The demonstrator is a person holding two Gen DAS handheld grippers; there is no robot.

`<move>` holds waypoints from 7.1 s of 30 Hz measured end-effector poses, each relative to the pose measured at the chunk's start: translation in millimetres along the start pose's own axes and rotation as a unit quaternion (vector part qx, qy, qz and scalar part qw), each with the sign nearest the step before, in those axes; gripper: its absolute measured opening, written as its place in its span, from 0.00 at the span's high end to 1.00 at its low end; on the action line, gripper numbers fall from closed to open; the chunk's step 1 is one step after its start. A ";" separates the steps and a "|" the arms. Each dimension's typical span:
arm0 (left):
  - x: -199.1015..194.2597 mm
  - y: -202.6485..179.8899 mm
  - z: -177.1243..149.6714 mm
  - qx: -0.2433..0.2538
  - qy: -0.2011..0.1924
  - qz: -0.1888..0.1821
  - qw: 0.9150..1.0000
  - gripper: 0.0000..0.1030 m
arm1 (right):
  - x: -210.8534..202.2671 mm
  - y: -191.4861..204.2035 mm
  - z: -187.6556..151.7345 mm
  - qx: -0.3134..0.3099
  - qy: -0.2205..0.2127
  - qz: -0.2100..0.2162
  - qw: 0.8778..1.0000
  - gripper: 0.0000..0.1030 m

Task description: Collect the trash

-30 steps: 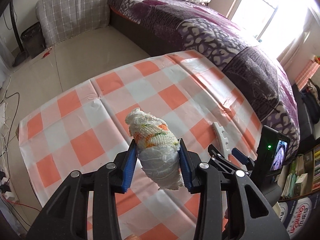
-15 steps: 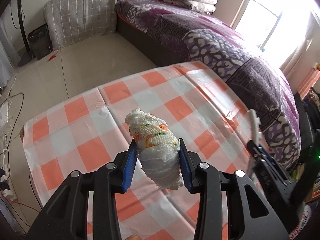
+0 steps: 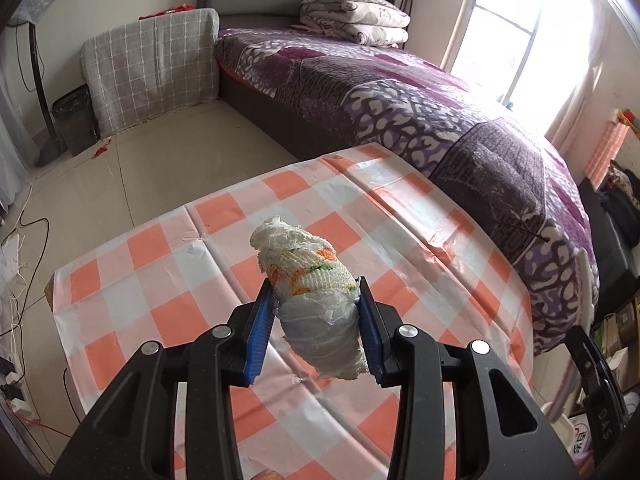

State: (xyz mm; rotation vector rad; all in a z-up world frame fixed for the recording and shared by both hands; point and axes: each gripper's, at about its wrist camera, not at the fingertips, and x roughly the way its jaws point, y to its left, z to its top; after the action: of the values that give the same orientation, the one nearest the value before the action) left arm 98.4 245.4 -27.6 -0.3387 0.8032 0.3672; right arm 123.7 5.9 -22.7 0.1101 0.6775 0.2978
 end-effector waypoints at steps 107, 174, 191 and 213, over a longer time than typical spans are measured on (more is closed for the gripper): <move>-103.6 -185.9 -170.1 0.265 -0.157 -0.052 0.950 0.07 | -143.2 -157.2 -103.7 0.087 -0.080 -0.314 0.942 0.07; -83.1 -188.3 -169.0 0.245 -0.109 -0.064 0.961 0.07 | -127.8 -152.2 -102.9 0.074 -0.073 -0.296 0.950 0.07; -76.5 -184.0 -170.8 0.244 -0.105 -0.058 0.962 0.07 | -124.6 -151.2 -107.5 0.076 -0.061 -0.294 0.951 0.07; -77.4 -186.0 -170.8 0.243 -0.090 -0.077 0.963 0.07 | -123.7 -152.2 -110.0 0.077 -0.058 -0.293 0.951 0.07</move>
State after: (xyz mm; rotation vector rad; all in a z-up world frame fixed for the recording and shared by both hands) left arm 23.3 -6.7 -51.9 0.0933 0.6573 0.0459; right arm -1.4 -176.5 -63.6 0.0702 0.5870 -0.3323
